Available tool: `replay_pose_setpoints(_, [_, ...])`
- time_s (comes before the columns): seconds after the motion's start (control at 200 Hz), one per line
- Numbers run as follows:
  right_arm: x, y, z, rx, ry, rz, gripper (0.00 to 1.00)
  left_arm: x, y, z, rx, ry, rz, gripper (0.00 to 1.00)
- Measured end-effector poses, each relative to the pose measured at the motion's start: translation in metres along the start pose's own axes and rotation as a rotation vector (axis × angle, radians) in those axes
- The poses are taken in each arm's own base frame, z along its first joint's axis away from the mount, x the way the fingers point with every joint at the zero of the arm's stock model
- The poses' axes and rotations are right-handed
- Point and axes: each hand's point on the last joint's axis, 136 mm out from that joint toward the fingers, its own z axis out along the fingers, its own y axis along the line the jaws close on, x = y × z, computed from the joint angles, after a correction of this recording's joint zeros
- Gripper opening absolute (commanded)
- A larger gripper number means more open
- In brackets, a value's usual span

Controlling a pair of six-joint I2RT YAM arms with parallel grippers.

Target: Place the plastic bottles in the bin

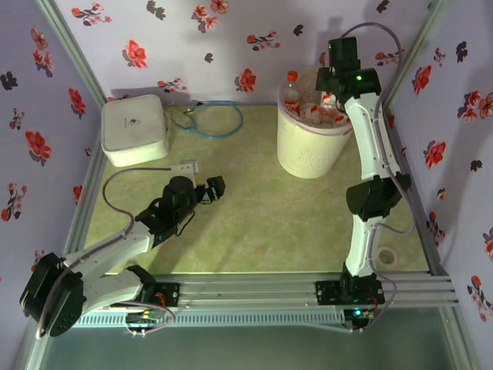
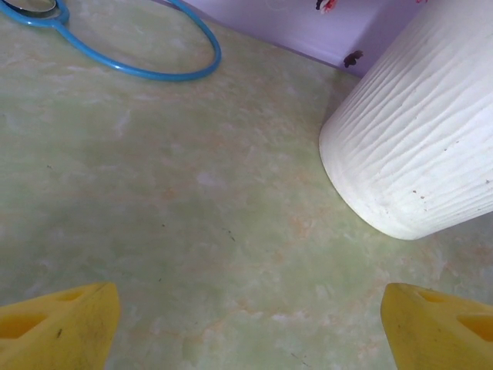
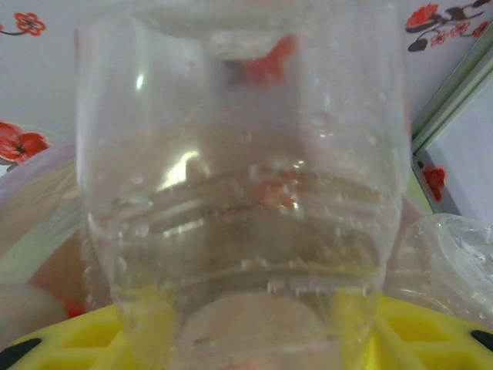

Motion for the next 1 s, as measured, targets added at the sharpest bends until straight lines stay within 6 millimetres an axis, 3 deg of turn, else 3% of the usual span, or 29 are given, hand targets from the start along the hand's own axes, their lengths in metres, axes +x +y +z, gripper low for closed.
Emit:
replay_pose_setpoints(0.265, [-0.002, 0.003, 0.018, -0.032, 0.009, 0.026, 0.56, -0.003, -0.001, -0.004, 0.006, -0.009, -0.003, 0.88])
replay_pose_setpoints(0.49, [-0.002, 0.011, 0.044, -0.067, 0.006, 0.036, 0.63, -0.001, 0.000, -0.004, 0.000, -0.001, 0.000, 0.88])
replay_pose_setpoints(0.725, [-0.003, 0.013, 0.030, -0.090, 0.008, 0.035, 0.76, 0.000, 0.001, -0.004, -0.003, 0.004, 0.001, 0.88])
replay_pose_setpoints(1.0, [0.010, -0.001, -0.011, -0.071, 0.068, 0.021, 0.84, 0.003, 0.002, -0.001, -0.010, 0.016, 0.004, 0.89])
